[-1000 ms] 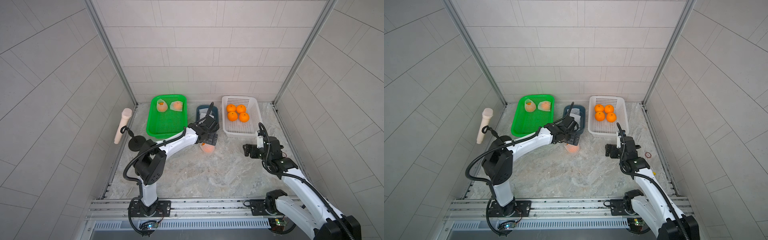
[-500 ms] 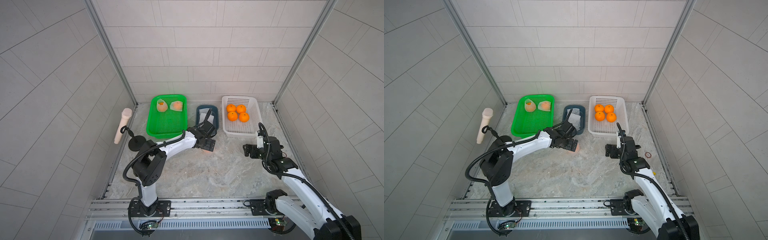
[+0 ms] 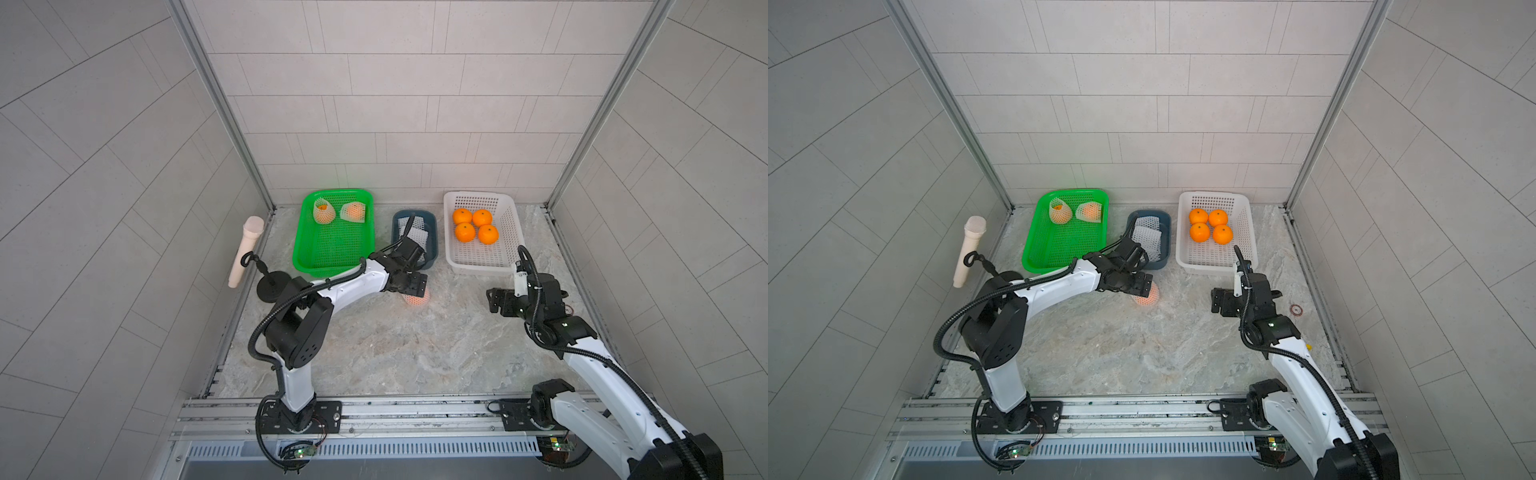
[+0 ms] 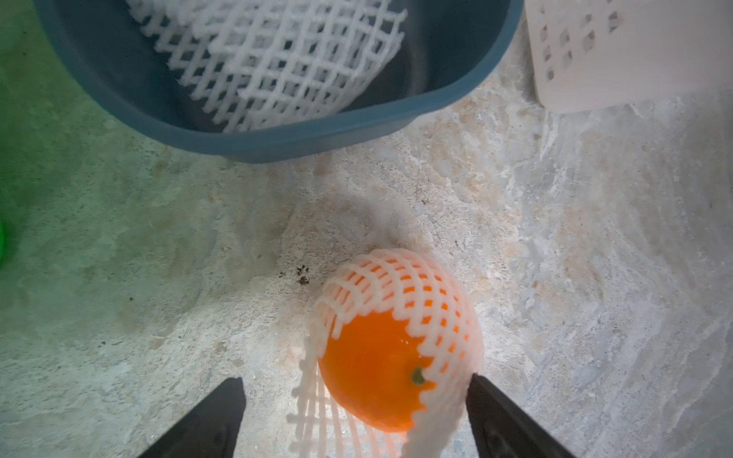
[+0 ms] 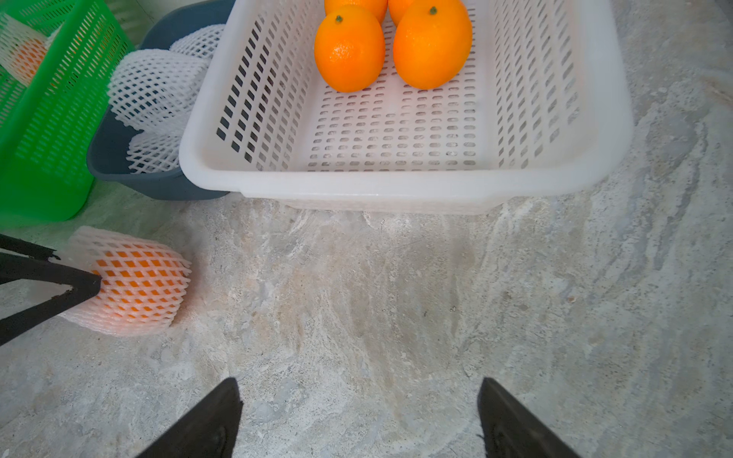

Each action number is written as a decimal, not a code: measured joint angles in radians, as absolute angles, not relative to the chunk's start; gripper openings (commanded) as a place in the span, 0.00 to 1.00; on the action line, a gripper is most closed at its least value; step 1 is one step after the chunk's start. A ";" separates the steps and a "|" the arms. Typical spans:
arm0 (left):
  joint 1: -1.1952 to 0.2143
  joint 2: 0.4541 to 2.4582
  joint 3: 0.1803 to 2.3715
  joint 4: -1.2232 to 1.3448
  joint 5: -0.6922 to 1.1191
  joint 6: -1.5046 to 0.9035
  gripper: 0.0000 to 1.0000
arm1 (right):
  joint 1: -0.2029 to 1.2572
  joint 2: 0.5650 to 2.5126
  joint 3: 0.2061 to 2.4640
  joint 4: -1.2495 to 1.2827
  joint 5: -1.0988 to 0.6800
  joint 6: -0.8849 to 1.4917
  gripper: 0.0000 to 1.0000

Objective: Remove foam nets from oranges
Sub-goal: Remove the foam net from the orange.

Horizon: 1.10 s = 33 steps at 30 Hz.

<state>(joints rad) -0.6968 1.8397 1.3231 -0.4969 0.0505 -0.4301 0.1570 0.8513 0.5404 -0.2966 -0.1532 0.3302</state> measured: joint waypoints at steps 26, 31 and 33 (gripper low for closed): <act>-0.695 1.870 1.323 -0.436 0.109 -0.437 0.41 | 0.157 0.850 0.540 -0.297 -0.150 0.331 0.94; -0.695 1.864 1.323 -0.435 0.104 -0.437 0.36 | 0.157 0.850 0.540 -0.297 -0.150 0.330 0.94; -0.695 1.862 1.323 -0.437 0.100 -0.437 0.34 | 0.157 0.850 0.540 -0.297 -0.149 0.330 0.94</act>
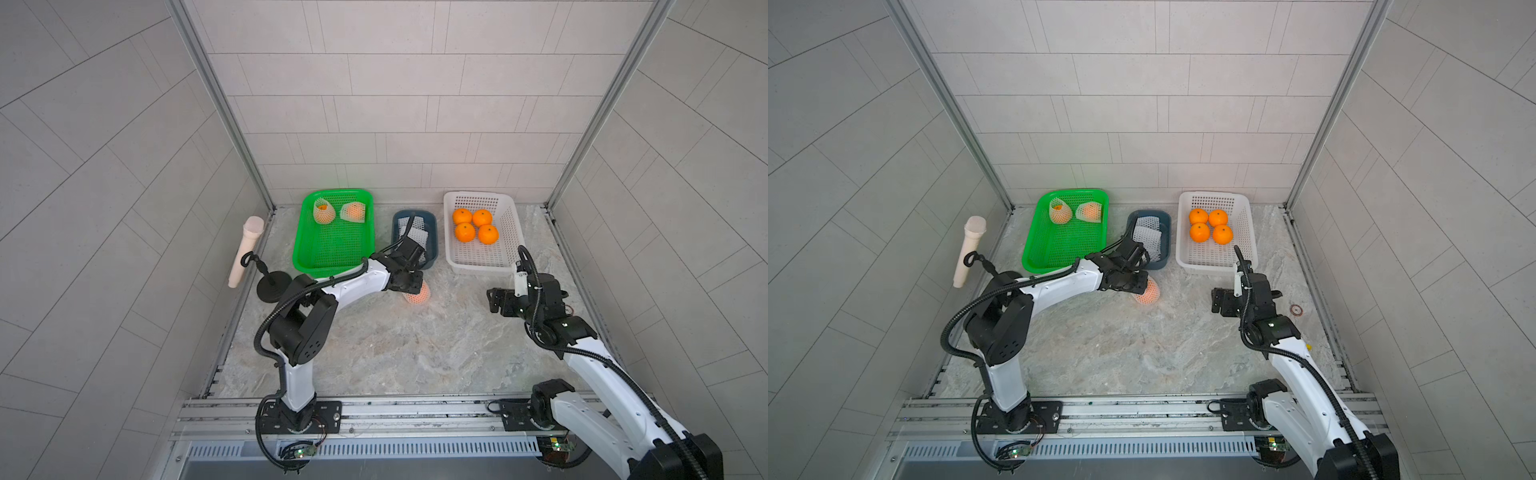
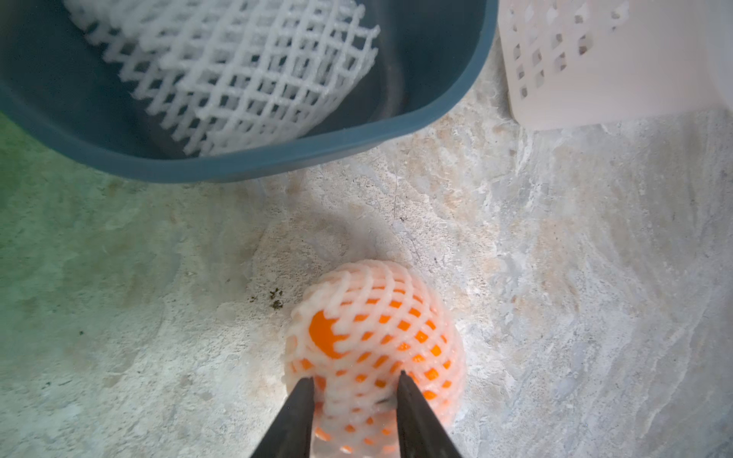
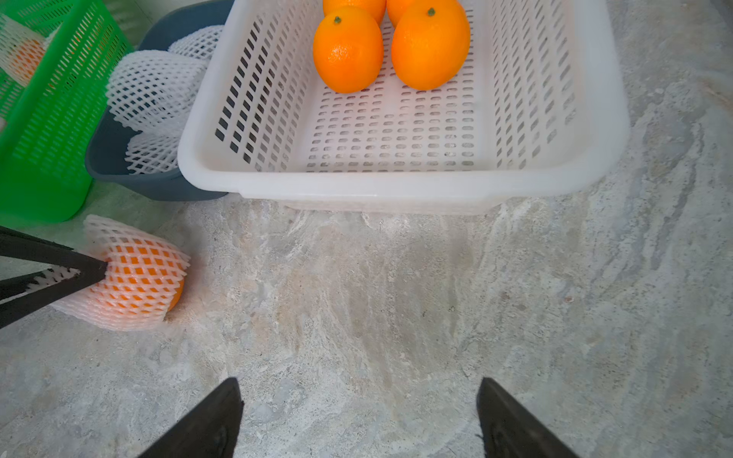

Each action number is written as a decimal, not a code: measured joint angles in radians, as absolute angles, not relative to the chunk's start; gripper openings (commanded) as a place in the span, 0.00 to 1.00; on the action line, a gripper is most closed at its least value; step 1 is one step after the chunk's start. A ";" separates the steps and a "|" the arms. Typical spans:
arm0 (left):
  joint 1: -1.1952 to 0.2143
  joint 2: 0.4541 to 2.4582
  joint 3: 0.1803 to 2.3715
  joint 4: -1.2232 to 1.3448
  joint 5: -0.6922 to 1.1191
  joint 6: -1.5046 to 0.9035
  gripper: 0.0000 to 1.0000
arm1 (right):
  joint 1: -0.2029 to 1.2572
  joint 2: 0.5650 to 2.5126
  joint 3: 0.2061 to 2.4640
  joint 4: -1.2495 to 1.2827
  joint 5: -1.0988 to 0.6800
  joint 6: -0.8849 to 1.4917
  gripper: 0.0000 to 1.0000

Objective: Remove foam nets from oranges
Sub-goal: Remove the foam net from the orange.

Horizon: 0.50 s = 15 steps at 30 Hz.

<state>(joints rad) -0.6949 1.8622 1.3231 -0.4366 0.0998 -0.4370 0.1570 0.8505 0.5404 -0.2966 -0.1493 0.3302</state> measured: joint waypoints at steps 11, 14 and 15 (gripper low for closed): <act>-0.695 1.838 1.323 -0.469 0.079 -0.436 0.27 | 0.157 0.850 0.540 -0.297 -0.149 0.331 0.93; -0.695 1.830 1.323 -0.478 0.077 -0.434 0.25 | 0.157 0.850 0.540 -0.297 -0.149 0.331 0.93; -0.695 1.828 1.323 -0.481 0.077 -0.434 0.24 | 0.157 0.850 0.540 -0.297 -0.149 0.331 0.93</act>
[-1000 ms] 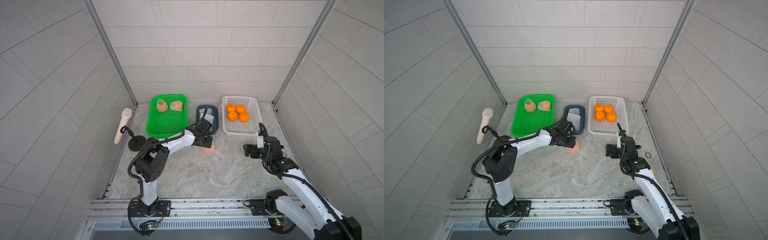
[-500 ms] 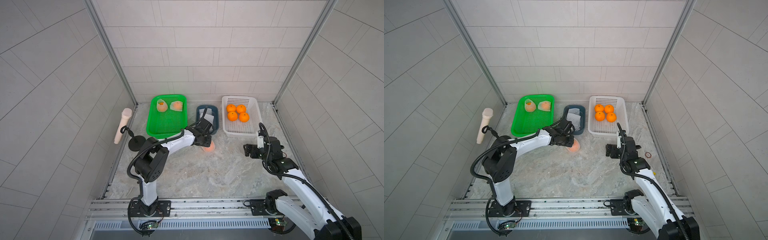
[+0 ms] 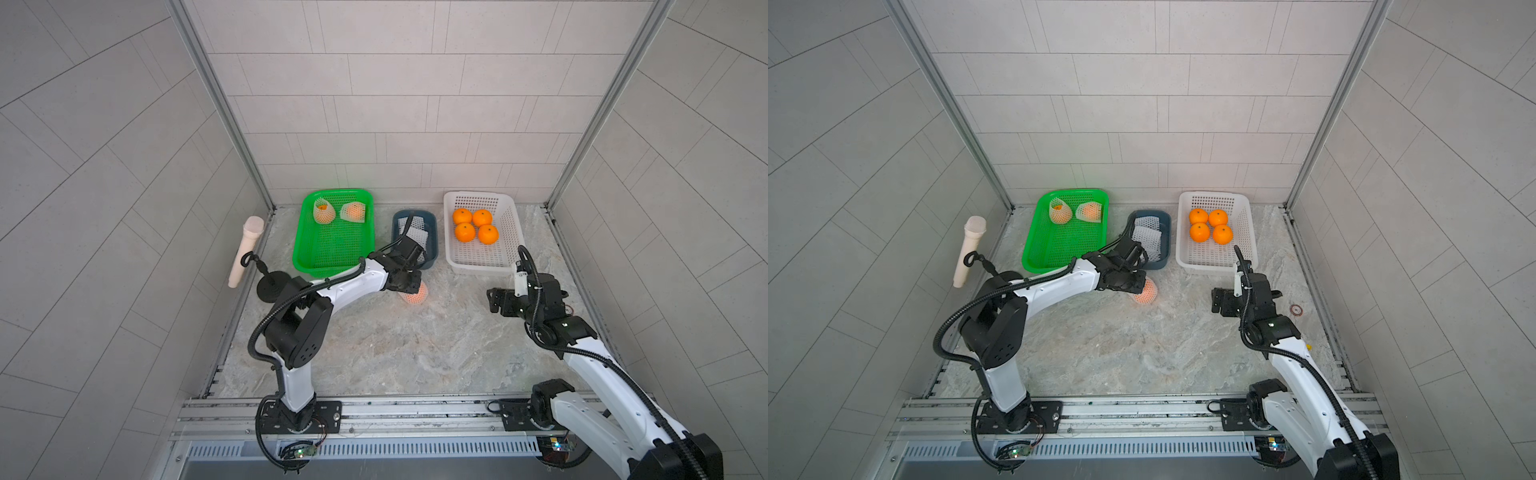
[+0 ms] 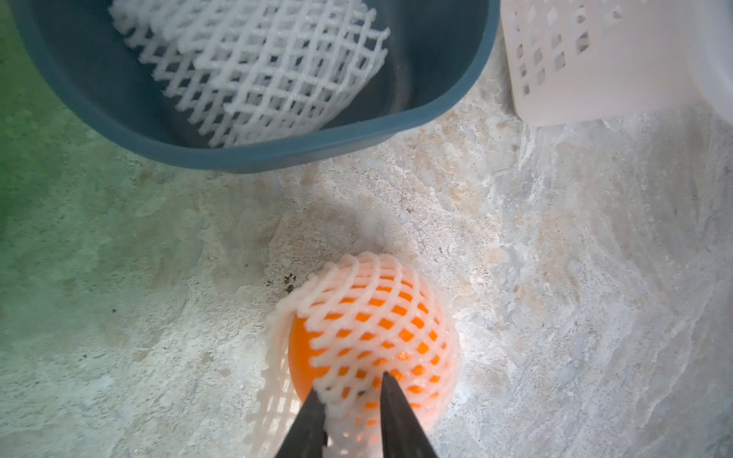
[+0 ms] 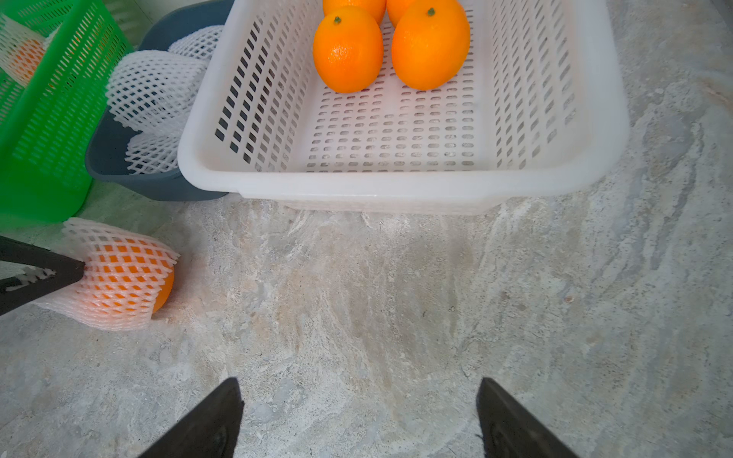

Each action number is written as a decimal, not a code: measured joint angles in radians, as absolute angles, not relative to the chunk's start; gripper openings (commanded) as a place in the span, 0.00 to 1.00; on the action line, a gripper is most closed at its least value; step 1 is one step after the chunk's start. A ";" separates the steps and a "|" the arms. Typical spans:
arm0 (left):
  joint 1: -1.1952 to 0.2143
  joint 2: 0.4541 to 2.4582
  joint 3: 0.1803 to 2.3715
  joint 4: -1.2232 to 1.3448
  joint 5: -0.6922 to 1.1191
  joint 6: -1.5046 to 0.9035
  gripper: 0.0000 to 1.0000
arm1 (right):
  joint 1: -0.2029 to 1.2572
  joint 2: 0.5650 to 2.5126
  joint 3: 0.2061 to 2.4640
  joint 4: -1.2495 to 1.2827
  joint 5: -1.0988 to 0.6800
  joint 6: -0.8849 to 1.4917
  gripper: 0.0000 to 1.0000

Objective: Remove foam nets from oranges
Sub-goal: Remove the foam net from the orange.

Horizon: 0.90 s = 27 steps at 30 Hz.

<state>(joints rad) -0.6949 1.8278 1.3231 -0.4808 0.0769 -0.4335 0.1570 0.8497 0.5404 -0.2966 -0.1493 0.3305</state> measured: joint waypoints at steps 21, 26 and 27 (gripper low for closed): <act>-0.695 1.804 1.332 -0.529 0.064 -0.414 0.12 | 0.157 0.844 0.540 -0.297 -0.149 0.331 0.93; -0.695 1.791 1.343 -0.533 0.064 -0.406 0.09 | 0.157 0.844 0.540 -0.297 -0.149 0.331 0.93; -0.695 1.790 1.348 -0.535 0.065 -0.403 0.08 | 0.157 0.844 0.540 -0.297 -0.149 0.331 0.93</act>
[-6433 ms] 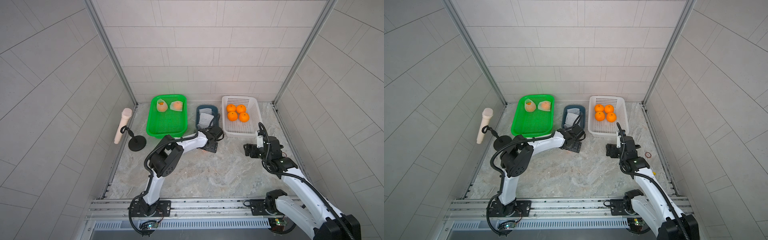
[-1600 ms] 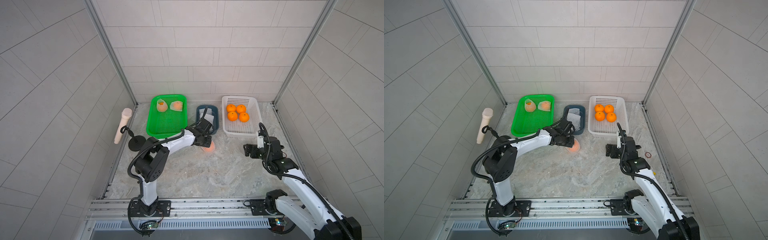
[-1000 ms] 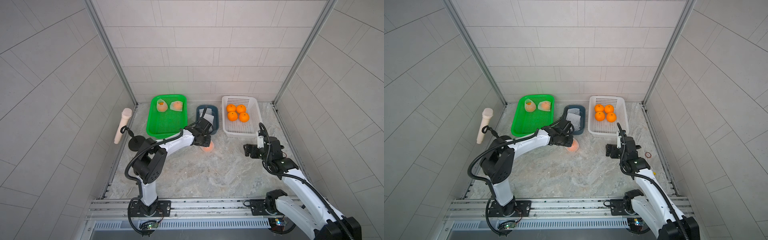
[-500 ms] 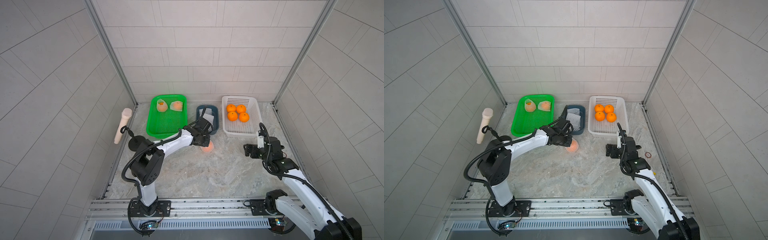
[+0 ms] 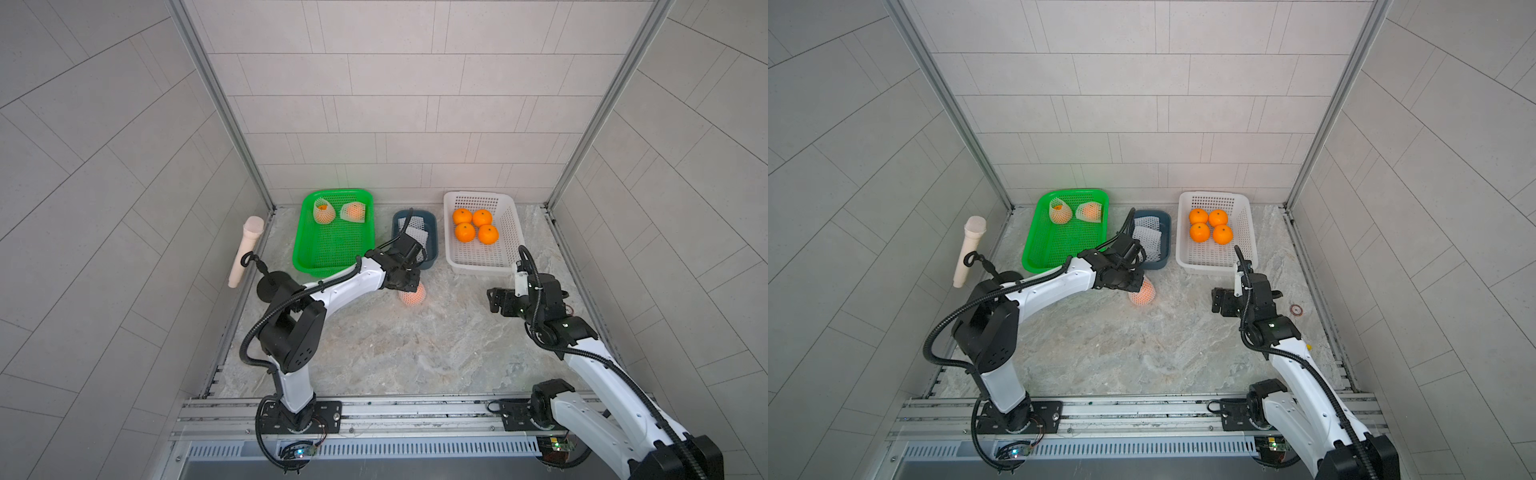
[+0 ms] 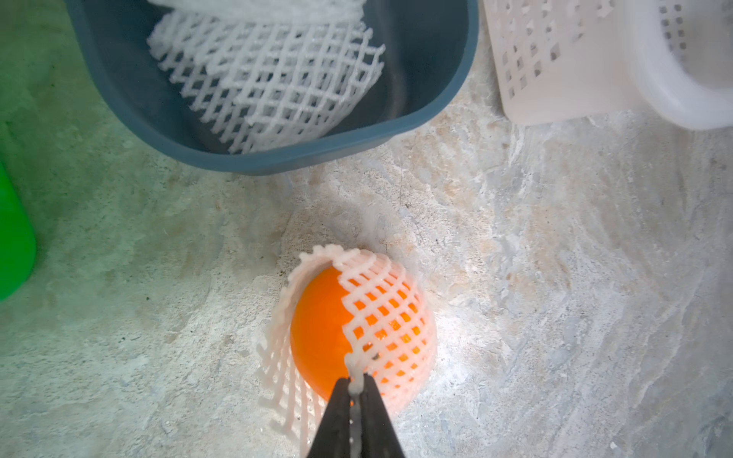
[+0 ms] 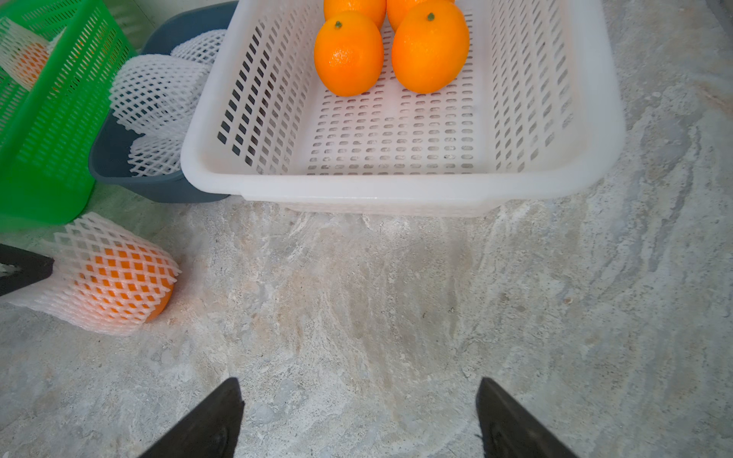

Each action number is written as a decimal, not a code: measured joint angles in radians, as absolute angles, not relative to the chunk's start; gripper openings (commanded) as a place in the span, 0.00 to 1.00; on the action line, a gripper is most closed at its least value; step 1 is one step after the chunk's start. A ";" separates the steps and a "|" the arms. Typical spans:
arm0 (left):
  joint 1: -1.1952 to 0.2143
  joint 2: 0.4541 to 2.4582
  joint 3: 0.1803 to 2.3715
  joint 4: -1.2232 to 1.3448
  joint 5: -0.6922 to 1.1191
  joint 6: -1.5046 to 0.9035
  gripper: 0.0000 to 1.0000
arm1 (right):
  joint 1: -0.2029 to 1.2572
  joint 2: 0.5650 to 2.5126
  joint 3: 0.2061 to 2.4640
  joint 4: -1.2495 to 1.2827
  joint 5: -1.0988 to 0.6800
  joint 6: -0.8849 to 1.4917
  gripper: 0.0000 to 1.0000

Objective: Remove foam nets from oranges
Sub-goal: Remove the foam net from the orange.

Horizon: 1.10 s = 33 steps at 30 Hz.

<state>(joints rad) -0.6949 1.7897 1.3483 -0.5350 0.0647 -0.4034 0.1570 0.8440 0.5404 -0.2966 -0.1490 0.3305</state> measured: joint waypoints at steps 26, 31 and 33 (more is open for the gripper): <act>-0.695 1.782 1.420 -0.595 0.047 -0.360 0.01 | 0.157 0.839 0.540 -0.297 -0.149 0.331 0.93; -0.695 1.769 1.427 -0.606 0.034 -0.355 0.00 | 0.157 0.838 0.540 -0.297 -0.149 0.331 0.93; -0.695 1.769 1.434 -0.611 0.029 -0.350 0.00 | 0.157 0.838 0.540 -0.297 -0.149 0.331 0.93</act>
